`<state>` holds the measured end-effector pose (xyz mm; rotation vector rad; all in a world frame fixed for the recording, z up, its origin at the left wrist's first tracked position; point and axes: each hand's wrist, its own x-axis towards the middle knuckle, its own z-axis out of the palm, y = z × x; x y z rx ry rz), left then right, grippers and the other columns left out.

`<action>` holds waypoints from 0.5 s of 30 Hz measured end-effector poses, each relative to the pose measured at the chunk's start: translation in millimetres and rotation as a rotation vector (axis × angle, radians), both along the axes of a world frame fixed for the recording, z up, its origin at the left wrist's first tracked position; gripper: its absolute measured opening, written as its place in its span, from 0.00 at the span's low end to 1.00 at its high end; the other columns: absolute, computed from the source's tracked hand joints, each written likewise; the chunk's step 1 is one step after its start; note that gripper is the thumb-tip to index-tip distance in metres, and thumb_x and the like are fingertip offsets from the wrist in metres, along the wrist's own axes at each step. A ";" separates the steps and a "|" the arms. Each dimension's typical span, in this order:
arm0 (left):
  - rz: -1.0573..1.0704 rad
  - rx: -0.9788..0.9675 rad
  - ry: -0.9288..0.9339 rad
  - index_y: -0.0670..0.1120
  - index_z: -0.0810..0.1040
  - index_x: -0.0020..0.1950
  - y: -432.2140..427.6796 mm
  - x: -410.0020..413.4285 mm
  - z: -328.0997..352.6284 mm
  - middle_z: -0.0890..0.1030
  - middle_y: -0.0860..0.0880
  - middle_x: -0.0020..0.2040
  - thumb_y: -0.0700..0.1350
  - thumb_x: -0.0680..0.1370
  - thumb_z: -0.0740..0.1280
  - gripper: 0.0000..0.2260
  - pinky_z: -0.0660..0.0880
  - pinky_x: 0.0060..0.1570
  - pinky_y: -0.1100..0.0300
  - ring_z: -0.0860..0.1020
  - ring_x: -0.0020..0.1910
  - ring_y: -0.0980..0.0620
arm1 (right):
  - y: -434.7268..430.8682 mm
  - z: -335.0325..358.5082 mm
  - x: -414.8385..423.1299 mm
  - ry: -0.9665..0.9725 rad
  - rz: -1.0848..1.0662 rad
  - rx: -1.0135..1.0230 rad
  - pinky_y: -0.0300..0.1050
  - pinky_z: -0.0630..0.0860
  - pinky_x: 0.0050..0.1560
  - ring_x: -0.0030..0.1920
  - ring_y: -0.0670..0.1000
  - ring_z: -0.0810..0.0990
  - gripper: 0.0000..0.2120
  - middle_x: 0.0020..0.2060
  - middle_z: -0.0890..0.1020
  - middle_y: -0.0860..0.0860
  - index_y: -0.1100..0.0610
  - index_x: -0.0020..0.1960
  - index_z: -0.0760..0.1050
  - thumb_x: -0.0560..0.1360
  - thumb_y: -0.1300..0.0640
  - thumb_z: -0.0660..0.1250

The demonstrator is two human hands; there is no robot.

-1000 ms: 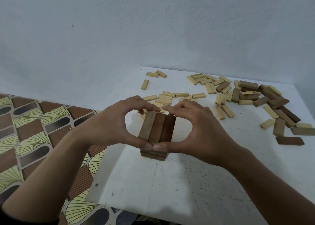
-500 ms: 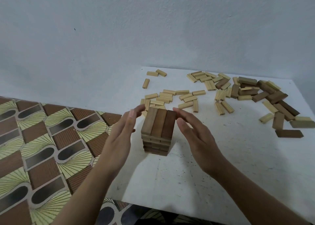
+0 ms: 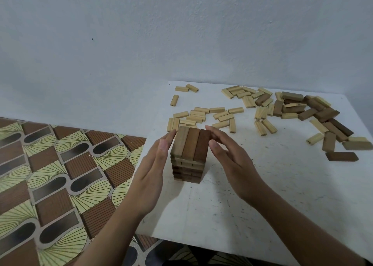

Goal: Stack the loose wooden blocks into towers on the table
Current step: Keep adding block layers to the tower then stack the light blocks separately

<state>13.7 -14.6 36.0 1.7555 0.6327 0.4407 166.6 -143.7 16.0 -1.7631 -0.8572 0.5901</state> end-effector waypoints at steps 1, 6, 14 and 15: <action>0.000 -0.002 -0.004 0.65 0.67 0.74 -0.3 0.1 0.2 0.69 0.72 0.70 0.69 0.77 0.46 0.27 0.60 0.70 0.68 0.63 0.71 0.74 | -0.2 0.1 0.6 -0.006 0.006 -0.002 0.31 0.65 0.60 0.61 0.22 0.65 0.21 0.65 0.69 0.29 0.30 0.71 0.63 0.79 0.33 0.52; 0.002 0.024 -0.001 0.66 0.66 0.73 -1.2 -0.4 -1.0 0.69 0.78 0.66 0.69 0.79 0.45 0.26 0.60 0.64 0.80 0.62 0.69 0.77 | 0.4 2.4 3.3 -0.014 0.029 -0.005 0.29 0.63 0.59 0.61 0.21 0.64 0.19 0.64 0.69 0.28 0.32 0.71 0.64 0.81 0.38 0.53; -0.005 0.011 -0.031 0.66 0.68 0.71 -0.6 0.7 -3.0 0.72 0.77 0.64 0.68 0.78 0.48 0.24 0.60 0.60 0.82 0.65 0.69 0.74 | 1.0 3.7 6.2 -0.013 0.057 0.001 0.25 0.62 0.59 0.62 0.21 0.63 0.20 0.64 0.67 0.26 0.33 0.72 0.64 0.80 0.40 0.52; -0.008 0.018 -0.030 0.66 0.68 0.70 -1.0 0.7 -2.2 0.71 0.78 0.63 0.67 0.79 0.48 0.22 0.60 0.60 0.83 0.64 0.69 0.75 | 1.1 3.3 6.5 -0.016 0.058 0.001 0.24 0.61 0.58 0.62 0.20 0.63 0.19 0.63 0.67 0.25 0.33 0.71 0.63 0.80 0.39 0.52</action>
